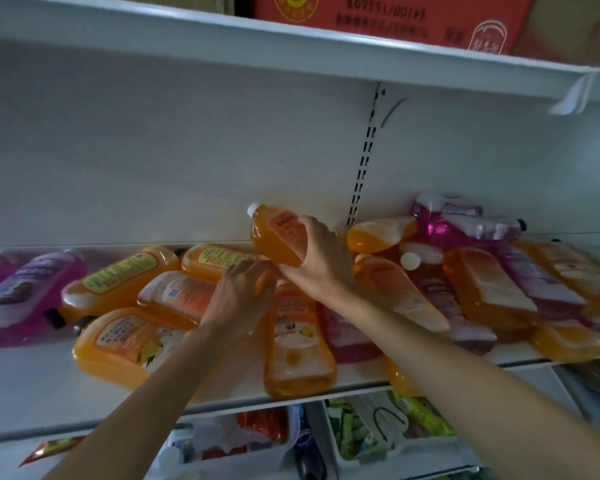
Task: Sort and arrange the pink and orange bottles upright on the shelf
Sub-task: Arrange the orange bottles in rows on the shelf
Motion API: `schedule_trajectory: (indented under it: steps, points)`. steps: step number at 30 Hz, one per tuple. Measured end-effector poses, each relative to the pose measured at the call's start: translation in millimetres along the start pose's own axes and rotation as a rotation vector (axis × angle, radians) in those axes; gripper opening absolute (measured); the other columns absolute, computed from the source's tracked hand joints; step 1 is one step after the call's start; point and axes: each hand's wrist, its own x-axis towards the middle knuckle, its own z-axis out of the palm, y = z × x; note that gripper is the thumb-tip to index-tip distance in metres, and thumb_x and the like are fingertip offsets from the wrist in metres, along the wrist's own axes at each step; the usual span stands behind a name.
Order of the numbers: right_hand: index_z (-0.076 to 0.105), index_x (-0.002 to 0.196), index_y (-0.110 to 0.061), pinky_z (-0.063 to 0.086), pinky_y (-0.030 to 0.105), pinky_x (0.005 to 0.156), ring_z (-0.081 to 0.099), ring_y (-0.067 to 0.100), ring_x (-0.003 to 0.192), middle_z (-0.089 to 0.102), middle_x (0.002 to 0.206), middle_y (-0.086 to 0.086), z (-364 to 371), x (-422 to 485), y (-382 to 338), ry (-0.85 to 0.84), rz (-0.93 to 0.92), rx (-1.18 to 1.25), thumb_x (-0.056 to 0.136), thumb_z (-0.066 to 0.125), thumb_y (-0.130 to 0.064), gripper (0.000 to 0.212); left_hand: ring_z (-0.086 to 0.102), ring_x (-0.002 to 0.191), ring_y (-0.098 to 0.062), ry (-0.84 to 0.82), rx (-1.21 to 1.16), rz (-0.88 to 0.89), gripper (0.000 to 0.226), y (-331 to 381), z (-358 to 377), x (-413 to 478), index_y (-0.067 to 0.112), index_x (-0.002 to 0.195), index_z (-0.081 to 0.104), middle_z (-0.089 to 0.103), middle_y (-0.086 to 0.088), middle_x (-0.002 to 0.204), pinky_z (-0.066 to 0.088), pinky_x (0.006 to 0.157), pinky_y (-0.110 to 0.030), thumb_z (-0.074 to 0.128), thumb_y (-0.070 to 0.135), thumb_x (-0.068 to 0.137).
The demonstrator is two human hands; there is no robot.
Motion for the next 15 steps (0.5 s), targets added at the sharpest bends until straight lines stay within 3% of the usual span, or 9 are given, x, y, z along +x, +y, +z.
schedule_trajectory:
  steps: [5,9,12,15]
  points:
    - [0.032,0.142,-0.020,0.045,0.041,0.085,0.048,0.026,0.115,0.046,0.128,0.008,-39,-6,12,0.207,-0.095,0.026,0.065,0.078,-0.044,0.092,0.051,0.117,-0.023,0.147,-0.189,0.088,0.037,39,8,5,0.015,0.128,0.053,0.054,-0.005,0.130,0.037,0.087,-0.027,0.050,0.016,0.091]
    - [0.025,0.146,-0.029,0.047,0.048,0.092,0.045,0.026,0.119,0.040,0.130,0.009,-74,-10,42,0.112,-0.080,0.164,0.069,0.077,-0.045,0.094,0.053,0.116,-0.021,0.250,-0.168,0.237,0.037,73,20,13,0.013,0.115,0.065,0.053,-0.006,0.133,0.035,0.092,-0.019,0.045,0.021,0.084]
    - [0.030,0.145,-0.028,0.043,0.034,0.097,0.043,0.017,0.119,0.043,0.131,0.008,-107,-16,73,0.044,-0.068,0.290,0.071,0.078,-0.041,0.088,0.054,0.114,-0.016,0.322,-0.192,0.326,0.036,109,38,15,0.013,0.106,0.069,0.051,-0.005,0.135,0.038,0.089,-0.017,0.044,0.014,0.081]
    - [0.037,0.139,-0.028,0.040,0.021,0.097,0.046,0.006,0.117,0.049,0.128,-0.004,-147,-28,105,0.066,0.011,0.534,0.073,0.078,-0.035,0.078,0.052,0.117,-0.012,0.355,-0.282,0.276,0.042,156,62,16,0.017,0.123,0.060,0.045,0.000,0.140,0.043,0.093,-0.027,0.045,0.024,0.084]
